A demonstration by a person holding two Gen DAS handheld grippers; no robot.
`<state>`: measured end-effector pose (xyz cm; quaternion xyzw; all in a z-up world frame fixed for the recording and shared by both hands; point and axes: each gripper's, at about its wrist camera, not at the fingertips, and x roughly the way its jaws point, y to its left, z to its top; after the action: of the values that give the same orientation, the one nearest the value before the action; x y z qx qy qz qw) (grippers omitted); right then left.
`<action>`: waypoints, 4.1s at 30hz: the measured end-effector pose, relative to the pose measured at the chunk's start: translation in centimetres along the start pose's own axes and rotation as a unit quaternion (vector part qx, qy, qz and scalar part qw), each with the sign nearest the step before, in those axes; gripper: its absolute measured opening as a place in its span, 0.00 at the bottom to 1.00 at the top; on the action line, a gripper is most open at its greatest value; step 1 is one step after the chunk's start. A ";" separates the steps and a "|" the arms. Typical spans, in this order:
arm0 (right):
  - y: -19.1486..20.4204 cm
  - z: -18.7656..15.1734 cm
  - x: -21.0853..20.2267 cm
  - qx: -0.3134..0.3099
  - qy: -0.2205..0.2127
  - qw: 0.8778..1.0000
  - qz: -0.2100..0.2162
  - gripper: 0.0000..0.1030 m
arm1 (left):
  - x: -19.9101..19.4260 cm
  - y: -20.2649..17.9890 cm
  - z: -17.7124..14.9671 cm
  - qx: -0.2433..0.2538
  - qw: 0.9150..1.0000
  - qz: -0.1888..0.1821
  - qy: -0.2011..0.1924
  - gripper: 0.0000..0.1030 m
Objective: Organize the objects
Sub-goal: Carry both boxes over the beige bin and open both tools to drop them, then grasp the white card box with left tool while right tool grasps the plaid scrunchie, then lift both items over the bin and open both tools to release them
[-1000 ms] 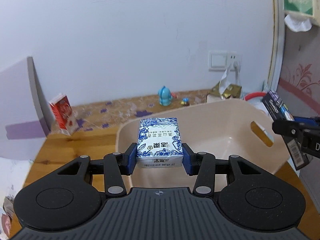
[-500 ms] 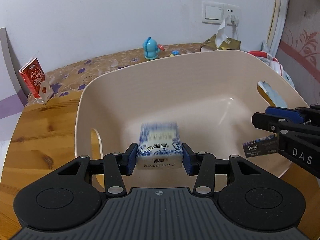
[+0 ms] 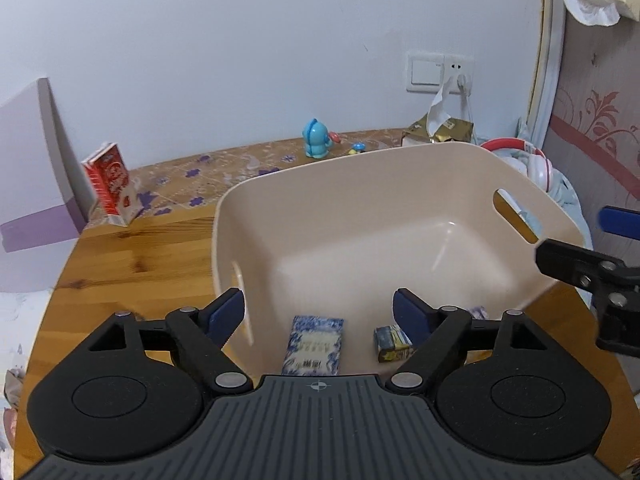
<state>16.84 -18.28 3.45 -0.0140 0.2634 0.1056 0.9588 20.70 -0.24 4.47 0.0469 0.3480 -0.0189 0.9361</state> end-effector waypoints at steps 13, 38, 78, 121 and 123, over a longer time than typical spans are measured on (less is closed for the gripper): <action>0.9 -3.5 -4.2 -0.012 0.009 1.000 -0.005 1.00 | -5.2 1.0 -4.8 -0.020 1.000 0.015 -0.004 0.86; 2.5 -11.1 -0.5 0.007 0.109 0.994 0.018 0.86 | 0.8 1.0 -13.0 -0.086 0.986 -0.004 0.144 0.82; 0.7 -5.6 -6.8 0.029 -0.017 0.999 0.029 0.11 | -7.0 1.8 -5.1 -0.058 0.998 -0.004 -0.018 0.30; 1.2 -0.2 3.6 -0.038 0.013 0.999 -0.006 0.55 | 4.0 -0.5 1.6 -0.020 0.999 -0.020 0.024 0.70; 1.1 -0.1 2.6 -0.035 0.005 0.999 -0.005 0.63 | 2.9 -0.5 1.5 -0.017 1.000 -0.017 0.016 0.74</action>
<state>18.71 -16.66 2.14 -0.0494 0.2642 0.1096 0.9570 23.88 -0.88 3.68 0.0249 0.3639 -0.0283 0.9307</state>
